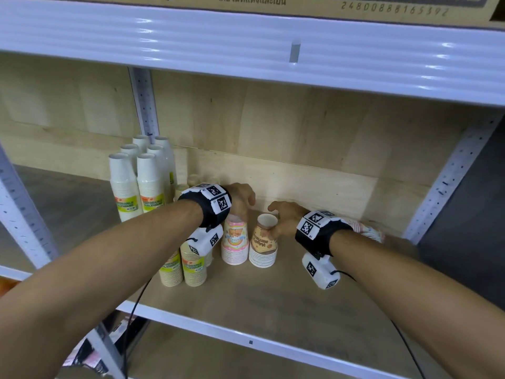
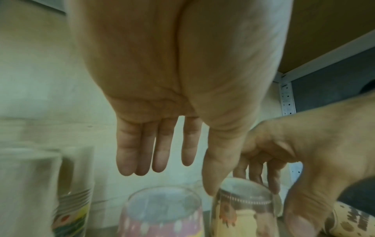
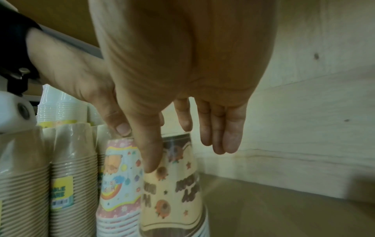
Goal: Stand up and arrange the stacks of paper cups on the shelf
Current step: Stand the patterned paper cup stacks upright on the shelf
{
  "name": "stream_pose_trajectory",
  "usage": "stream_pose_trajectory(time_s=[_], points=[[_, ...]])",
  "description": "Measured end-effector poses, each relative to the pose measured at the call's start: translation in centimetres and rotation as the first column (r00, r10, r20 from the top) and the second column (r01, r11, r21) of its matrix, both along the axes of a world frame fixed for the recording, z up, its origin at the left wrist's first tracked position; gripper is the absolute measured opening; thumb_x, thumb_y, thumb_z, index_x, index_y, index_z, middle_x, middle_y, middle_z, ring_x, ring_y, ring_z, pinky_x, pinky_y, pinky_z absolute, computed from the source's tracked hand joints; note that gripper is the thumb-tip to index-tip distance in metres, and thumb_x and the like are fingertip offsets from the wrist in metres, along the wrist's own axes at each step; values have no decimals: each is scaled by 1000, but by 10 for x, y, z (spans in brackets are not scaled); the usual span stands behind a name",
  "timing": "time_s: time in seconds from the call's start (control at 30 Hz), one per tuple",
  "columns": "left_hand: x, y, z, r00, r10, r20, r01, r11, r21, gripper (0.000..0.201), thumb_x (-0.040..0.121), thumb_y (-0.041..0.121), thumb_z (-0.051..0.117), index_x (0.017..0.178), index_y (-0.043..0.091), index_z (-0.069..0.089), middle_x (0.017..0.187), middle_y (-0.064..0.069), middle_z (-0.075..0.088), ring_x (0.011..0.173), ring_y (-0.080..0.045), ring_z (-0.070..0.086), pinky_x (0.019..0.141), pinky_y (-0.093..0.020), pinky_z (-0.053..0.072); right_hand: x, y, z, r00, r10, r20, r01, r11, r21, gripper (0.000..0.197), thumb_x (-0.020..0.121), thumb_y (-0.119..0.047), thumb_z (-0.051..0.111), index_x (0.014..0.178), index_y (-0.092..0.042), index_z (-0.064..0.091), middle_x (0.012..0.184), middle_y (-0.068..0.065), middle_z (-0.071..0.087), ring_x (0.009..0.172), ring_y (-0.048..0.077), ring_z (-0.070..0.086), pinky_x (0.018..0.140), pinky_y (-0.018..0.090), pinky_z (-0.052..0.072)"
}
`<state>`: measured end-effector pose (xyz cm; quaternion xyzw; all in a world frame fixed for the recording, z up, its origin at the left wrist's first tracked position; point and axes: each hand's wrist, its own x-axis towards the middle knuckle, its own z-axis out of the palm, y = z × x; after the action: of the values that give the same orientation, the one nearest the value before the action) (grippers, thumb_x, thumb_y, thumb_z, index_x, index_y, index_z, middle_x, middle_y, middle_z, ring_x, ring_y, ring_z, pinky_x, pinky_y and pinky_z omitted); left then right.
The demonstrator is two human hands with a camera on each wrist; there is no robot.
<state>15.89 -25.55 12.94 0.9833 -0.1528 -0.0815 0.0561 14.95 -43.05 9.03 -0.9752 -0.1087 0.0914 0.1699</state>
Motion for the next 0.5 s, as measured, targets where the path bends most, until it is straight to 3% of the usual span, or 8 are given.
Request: stream_pose_trajectory(time_s=[0.07,0.13,0.27,0.4,0.5], points=[[3,-5,6,1000,11,6,-10,999,-37,53,82,24,73,132,20,55,134,-2,48,115,-22,52,82,-25,43,-2,-13,7,999,-44,-19,44,999,5,87,69,-29,84,144,-20,41,141,3,49,129,25,48,93,30,40],[7,-13,11,1000,11,17,-10,998,-67,50,80,29,73,127,25,56,128,0,51,104,-20,54,81,-26,46,-6,-30,14,997,-79,0,79,997,-20,90,72,-30,83,148,-20,36,146,4,45,130,24,48,95,29,39],[14,-45,20,999,-31,33,35,992,-123,47,83,29,72,127,26,56,124,0,55,108,-21,57,82,-27,46,-14,-68,25,981,-189,52,192,979,-62,81,77,-28,80,146,-20,37,145,5,45,125,24,52,97,30,44],[20,-91,24,990,-135,40,139,980,-145,49,86,30,70,132,24,53,130,-2,54,113,-22,56,88,-29,45,-29,-114,26,937,-343,63,347,935,-75,71,81,-20,71,144,-20,39,143,5,45,122,26,52,97,36,48],[23,-129,21,980,-196,29,198,963,-183,50,88,29,68,135,25,51,134,-2,51,117,-22,55,95,-31,45,-37,-144,16,909,-413,56,417,901,-124,61,75,-37,69,130,-19,48,130,3,50,115,26,54,94,39,49]])
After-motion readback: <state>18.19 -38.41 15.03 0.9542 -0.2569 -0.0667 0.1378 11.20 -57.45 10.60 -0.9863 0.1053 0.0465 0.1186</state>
